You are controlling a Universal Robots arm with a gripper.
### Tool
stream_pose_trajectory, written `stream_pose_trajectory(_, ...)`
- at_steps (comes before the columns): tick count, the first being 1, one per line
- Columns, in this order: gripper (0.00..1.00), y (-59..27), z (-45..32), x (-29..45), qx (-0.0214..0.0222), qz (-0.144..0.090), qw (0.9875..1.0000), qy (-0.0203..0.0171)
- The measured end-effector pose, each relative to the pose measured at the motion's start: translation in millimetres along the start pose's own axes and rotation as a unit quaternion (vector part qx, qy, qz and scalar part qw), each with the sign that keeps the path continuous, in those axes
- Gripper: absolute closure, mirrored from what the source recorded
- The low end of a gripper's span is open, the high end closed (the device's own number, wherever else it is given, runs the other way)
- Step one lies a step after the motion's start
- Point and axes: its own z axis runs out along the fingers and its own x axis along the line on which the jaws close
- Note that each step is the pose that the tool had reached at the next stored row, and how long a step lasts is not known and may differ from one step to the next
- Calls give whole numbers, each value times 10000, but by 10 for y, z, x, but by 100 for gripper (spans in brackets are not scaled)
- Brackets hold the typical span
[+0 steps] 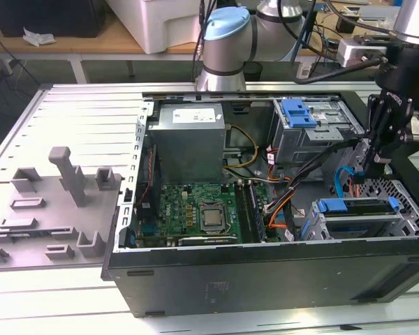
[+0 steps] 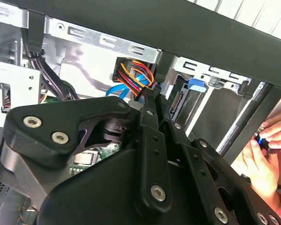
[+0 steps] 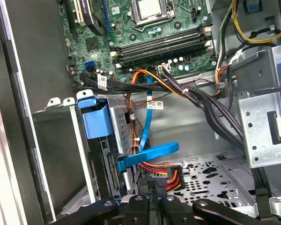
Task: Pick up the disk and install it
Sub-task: 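Insert the first disk wire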
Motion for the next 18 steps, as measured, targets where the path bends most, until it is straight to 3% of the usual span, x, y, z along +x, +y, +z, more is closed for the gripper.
stream_pose_trajectory(4,84,-7,4,86,-17,-6,9999,-143)
stream_pose_trajectory(6,84,-5,8,132,-20,-8,9998,-175)
stream_pose_trajectory(10,84,2,23,235,-23,-25,9997,-227)
stream_pose_trajectory(15,84,34,33,316,-20,-76,9997,-252)
stream_pose_trajectory(18,84,34,33,317,-19,-80,9996,-253)
